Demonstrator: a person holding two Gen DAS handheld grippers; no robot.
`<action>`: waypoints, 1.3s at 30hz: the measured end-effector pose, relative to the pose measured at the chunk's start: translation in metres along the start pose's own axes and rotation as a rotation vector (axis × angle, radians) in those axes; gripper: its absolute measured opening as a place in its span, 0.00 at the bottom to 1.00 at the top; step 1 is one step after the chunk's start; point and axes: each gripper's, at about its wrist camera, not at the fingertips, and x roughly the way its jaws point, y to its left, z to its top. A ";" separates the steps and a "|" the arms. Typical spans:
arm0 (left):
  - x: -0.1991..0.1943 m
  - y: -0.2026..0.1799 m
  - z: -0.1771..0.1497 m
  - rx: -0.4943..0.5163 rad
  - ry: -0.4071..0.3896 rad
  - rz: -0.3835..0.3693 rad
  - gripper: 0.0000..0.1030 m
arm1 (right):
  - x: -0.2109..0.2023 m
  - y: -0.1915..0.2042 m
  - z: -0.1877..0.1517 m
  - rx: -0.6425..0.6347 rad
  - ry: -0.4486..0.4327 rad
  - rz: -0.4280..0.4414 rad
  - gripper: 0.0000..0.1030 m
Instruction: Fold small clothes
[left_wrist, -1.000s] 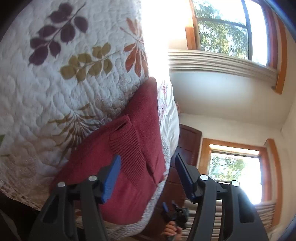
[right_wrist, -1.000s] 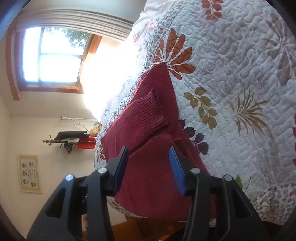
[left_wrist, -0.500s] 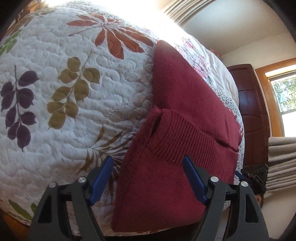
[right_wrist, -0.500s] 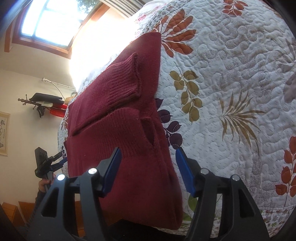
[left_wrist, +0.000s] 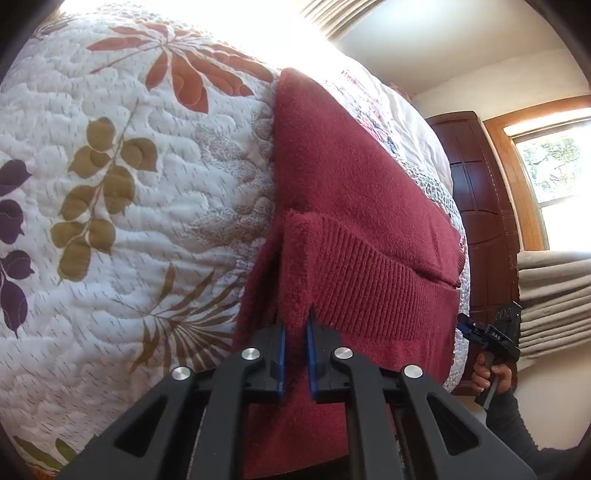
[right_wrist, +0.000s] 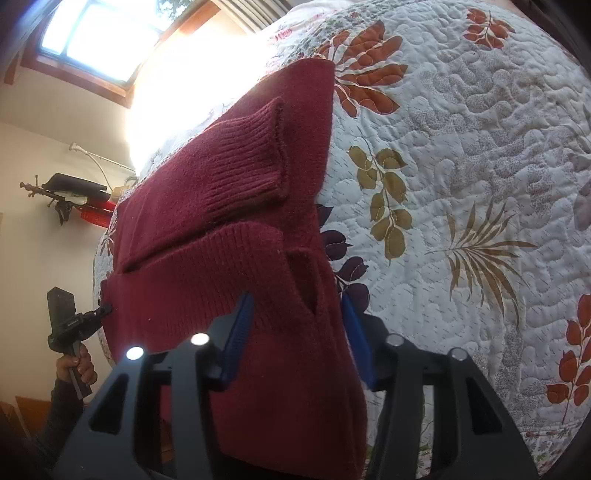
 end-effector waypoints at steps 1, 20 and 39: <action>-0.002 -0.001 -0.002 0.007 -0.004 0.001 0.08 | 0.002 0.002 0.000 -0.009 0.005 -0.003 0.31; -0.044 -0.042 -0.036 0.047 -0.204 -0.033 0.06 | -0.061 0.034 -0.013 -0.053 -0.152 0.023 0.06; -0.121 -0.134 0.083 0.271 -0.405 -0.140 0.06 | -0.145 0.090 0.099 -0.120 -0.413 0.064 0.05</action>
